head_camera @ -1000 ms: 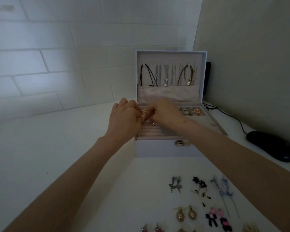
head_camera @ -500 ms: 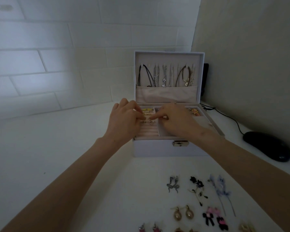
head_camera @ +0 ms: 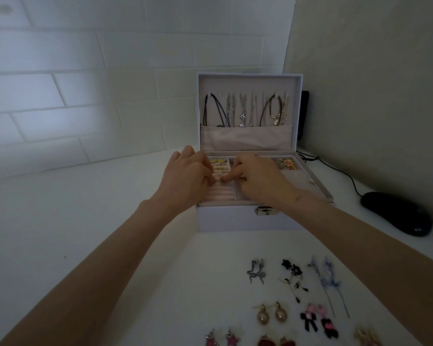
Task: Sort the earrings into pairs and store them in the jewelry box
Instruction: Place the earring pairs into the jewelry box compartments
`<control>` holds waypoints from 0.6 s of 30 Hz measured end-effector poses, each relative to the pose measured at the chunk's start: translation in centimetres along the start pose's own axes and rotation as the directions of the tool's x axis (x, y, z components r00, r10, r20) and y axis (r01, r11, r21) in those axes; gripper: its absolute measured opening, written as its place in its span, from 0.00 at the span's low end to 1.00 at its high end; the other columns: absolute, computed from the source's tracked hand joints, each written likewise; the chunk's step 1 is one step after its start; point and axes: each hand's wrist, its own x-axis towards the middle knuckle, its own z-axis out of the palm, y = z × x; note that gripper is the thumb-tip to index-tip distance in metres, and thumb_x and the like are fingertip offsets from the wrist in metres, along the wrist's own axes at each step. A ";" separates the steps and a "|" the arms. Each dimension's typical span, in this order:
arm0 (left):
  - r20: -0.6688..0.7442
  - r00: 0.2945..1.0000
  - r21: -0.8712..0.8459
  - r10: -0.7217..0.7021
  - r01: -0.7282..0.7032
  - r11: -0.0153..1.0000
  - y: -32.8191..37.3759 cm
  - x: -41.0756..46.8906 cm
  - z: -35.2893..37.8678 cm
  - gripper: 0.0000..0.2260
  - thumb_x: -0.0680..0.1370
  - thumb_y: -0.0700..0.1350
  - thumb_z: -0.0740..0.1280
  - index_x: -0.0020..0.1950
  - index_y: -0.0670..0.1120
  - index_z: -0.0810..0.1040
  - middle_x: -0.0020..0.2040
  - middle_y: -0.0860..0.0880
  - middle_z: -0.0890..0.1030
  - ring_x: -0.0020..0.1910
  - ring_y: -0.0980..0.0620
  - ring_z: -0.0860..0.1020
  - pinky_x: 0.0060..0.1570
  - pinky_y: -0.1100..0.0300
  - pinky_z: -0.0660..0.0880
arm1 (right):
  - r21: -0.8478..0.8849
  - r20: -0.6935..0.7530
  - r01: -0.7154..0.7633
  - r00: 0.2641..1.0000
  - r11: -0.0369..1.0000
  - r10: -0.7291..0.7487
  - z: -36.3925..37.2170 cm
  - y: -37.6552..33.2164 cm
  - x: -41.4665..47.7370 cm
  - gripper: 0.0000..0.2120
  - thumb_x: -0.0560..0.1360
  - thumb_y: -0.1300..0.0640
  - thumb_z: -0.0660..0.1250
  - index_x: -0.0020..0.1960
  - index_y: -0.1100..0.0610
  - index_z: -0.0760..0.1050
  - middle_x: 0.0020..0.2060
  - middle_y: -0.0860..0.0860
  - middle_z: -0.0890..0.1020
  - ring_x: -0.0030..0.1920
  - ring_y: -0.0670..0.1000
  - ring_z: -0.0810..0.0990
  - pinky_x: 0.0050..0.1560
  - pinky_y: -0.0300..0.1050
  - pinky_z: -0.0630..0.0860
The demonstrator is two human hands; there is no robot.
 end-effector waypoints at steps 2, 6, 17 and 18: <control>0.008 1.000 -0.005 -0.004 0.004 1.000 0.0 0.0 0.1 0.12 0.68 0.44 0.61 0.35 0.46 0.85 0.40 0.49 0.82 0.41 0.42 0.75 0.39 0.55 0.62 | -0.003 0.002 0.007 1.000 1.000 -0.007 0.1 0.0 -0.1 0.16 0.73 0.68 0.60 0.55 0.56 0.79 0.56 0.52 0.80 0.58 0.56 0.74 0.55 0.50 0.70; 0.020 1.000 -0.017 -0.004 0.005 1.000 -0.1 0.1 0.0 0.19 0.71 0.47 0.54 0.41 0.47 0.85 0.46 0.50 0.81 0.46 0.44 0.73 0.43 0.56 0.61 | 0.031 0.020 -0.021 1.000 0.999 0.020 0.5 0.4 0.4 0.16 0.75 0.66 0.61 0.56 0.53 0.80 0.54 0.49 0.78 0.56 0.53 0.74 0.55 0.48 0.71; 0.020 0.985 -0.101 -0.172 0.173 0.980 -0.6 0.0 -0.4 0.15 0.73 0.41 0.58 0.47 0.49 0.84 0.51 0.51 0.80 0.51 0.48 0.70 0.49 0.58 0.63 | 0.328 -0.050 -0.109 0.990 0.938 0.133 1.2 1.6 1.0 0.14 0.73 0.65 0.64 0.52 0.51 0.82 0.40 0.45 0.77 0.39 0.41 0.71 0.40 0.33 0.65; 0.013 0.986 -0.095 -0.168 0.168 0.981 -0.6 -0.1 -0.4 0.12 0.74 0.40 0.62 0.46 0.50 0.85 0.51 0.52 0.80 0.51 0.48 0.70 0.49 0.59 0.62 | 0.322 -0.056 -0.102 0.990 0.941 0.126 1.3 1.6 1.0 0.15 0.73 0.65 0.63 0.52 0.50 0.82 0.43 0.46 0.78 0.43 0.43 0.73 0.43 0.35 0.66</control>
